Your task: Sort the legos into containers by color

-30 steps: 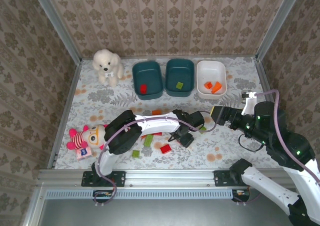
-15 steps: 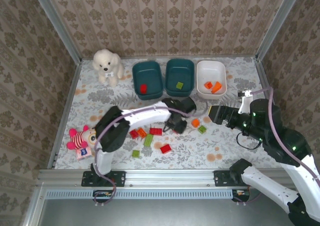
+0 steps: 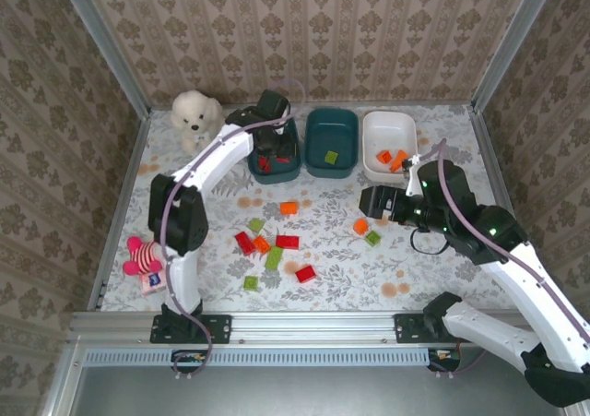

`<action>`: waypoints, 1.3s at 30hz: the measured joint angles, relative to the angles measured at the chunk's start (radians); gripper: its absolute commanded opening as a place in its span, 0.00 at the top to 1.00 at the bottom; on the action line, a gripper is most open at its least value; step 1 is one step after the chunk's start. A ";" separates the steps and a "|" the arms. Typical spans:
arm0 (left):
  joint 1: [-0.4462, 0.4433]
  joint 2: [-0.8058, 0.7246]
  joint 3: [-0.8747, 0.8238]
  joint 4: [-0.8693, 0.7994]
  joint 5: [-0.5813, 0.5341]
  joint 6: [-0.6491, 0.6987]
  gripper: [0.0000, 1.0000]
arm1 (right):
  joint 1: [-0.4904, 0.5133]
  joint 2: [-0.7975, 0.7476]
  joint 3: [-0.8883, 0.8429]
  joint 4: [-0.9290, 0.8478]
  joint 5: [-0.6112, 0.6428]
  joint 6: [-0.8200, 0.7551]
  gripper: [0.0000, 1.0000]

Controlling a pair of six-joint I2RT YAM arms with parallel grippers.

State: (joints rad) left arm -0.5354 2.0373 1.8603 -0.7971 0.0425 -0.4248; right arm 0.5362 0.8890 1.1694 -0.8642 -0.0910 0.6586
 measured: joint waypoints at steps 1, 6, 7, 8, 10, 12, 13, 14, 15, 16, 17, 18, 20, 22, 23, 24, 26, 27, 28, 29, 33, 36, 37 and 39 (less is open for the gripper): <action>0.010 0.042 0.031 -0.003 0.002 0.000 0.76 | 0.000 0.008 0.000 0.005 -0.001 0.000 0.08; 0.034 0.191 0.123 -0.023 0.002 -0.001 0.76 | 0.000 0.024 0.000 0.017 -0.001 0.000 0.08; 0.037 0.212 0.134 -0.030 0.002 -0.001 0.76 | 0.000 0.025 0.000 0.022 -0.001 0.000 0.08; 0.039 0.226 0.140 -0.036 0.001 -0.001 0.76 | 0.000 0.026 -0.001 0.027 -0.001 0.000 0.08; 0.040 0.247 0.144 -0.048 -0.003 -0.001 0.76 | 0.000 0.026 -0.005 0.033 -0.001 0.000 0.08; 0.040 0.259 0.145 -0.060 -0.005 -0.001 0.74 | 0.000 0.030 -0.011 0.036 -0.001 0.000 0.08; 0.040 0.264 0.145 -0.068 -0.005 -0.001 0.73 | 0.000 0.034 -0.014 0.037 -0.001 0.000 0.08; 0.040 0.268 0.145 -0.075 -0.005 -0.001 0.72 | 0.000 0.041 -0.016 0.037 -0.001 0.000 0.08; 0.040 0.272 0.145 -0.081 -0.005 -0.001 0.69 | 0.000 0.050 -0.018 0.038 -0.001 0.000 0.08; 0.040 0.274 0.144 -0.088 -0.005 -0.001 0.67 | 0.000 0.061 -0.019 0.038 -0.001 0.000 0.08; 0.040 0.274 0.142 -0.090 -0.005 -0.001 0.65 | 0.000 0.070 -0.019 0.037 -0.002 0.000 0.08; 0.040 0.274 0.140 -0.093 -0.005 -0.001 0.63 | 0.000 0.081 -0.020 0.037 -0.003 0.000 0.08; 0.040 0.273 0.130 -0.089 -0.005 -0.002 0.58 | 0.000 0.102 -0.021 0.037 -0.004 0.000 0.08; 0.040 0.273 0.115 -0.086 -0.005 -0.002 0.54 | 0.000 0.117 -0.021 0.036 -0.004 0.000 0.08; 0.040 0.273 0.112 -0.088 -0.005 -0.002 0.52 | 0.000 0.123 -0.021 0.036 -0.004 0.000 0.08; 0.040 0.273 0.111 -0.089 -0.006 -0.003 0.50 | 0.000 0.129 -0.021 0.036 -0.004 -0.001 0.08; 0.040 0.270 0.111 -0.089 -0.006 -0.003 0.46 | 0.000 0.139 -0.021 0.034 -0.004 -0.004 0.08; 0.040 0.267 0.111 -0.090 -0.006 -0.004 0.44 | 0.000 0.143 -0.021 0.032 -0.004 -0.005 0.08; 0.040 0.262 0.112 -0.093 -0.006 -0.004 0.43 | 0.000 0.150 -0.021 0.029 -0.004 -0.008 0.08; 0.040 0.257 0.112 -0.094 -0.008 -0.004 0.42 | 0.000 0.155 -0.020 0.025 -0.004 -0.010 0.08; 0.040 0.213 0.112 -0.098 -0.014 -0.008 0.40 | 0.003 0.195 0.010 -0.003 0.000 -0.039 0.11; 0.040 0.143 0.110 -0.096 -0.017 -0.022 0.40 | 0.022 0.232 0.054 -0.023 0.010 -0.069 0.13; 0.040 0.112 0.103 -0.090 -0.017 -0.029 0.39 | 0.033 0.245 0.067 -0.029 0.016 -0.080 0.13; 0.042 0.000 0.046 -0.064 -0.021 -0.051 0.39 | 0.078 0.277 0.092 -0.039 0.032 -0.108 0.14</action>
State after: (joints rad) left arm -0.4938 2.0377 1.9060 -0.8616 0.0216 -0.4759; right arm 0.6144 1.1664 1.2617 -0.9035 -0.0586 0.5503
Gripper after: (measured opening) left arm 0.610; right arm 0.865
